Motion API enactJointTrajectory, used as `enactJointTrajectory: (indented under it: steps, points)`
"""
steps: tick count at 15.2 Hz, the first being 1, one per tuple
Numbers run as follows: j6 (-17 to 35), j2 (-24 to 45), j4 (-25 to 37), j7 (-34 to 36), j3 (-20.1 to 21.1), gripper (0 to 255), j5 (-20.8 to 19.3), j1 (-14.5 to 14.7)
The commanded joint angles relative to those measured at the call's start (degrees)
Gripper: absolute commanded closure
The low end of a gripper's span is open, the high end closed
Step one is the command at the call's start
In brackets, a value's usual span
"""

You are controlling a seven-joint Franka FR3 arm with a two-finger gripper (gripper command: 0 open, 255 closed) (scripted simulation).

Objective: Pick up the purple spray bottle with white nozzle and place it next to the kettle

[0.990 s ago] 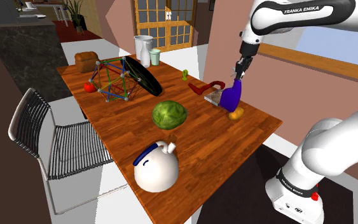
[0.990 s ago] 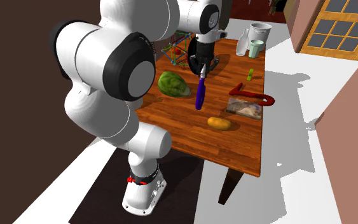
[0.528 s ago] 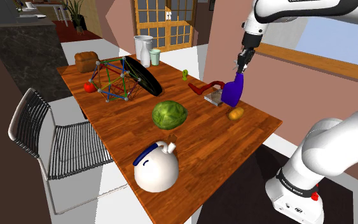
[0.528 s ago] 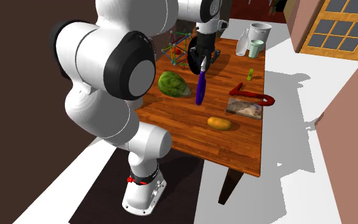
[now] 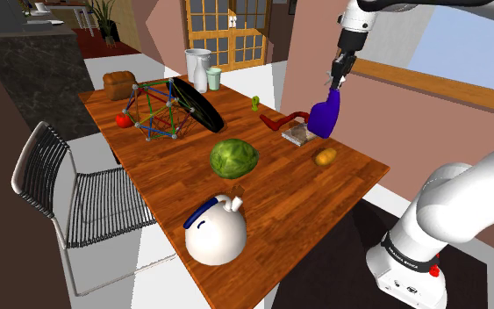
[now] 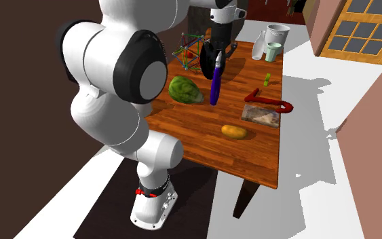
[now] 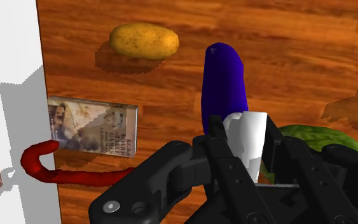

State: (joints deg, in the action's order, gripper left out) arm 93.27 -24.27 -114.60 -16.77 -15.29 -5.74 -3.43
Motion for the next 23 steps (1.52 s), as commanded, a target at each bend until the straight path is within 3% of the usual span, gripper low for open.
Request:
enactJointTrajectory:
  steps: [1,20,23]
  points:
    - [-1.5,0.4,1.9,0.0,0.1,255,0.1,0.1]
    - [-16.2,6.6,22.7,-1.2,-0.1,255,1.5,0.7]
    - [-16.1,6.9,22.7,3.2,2.9,255,2.3,2.1]
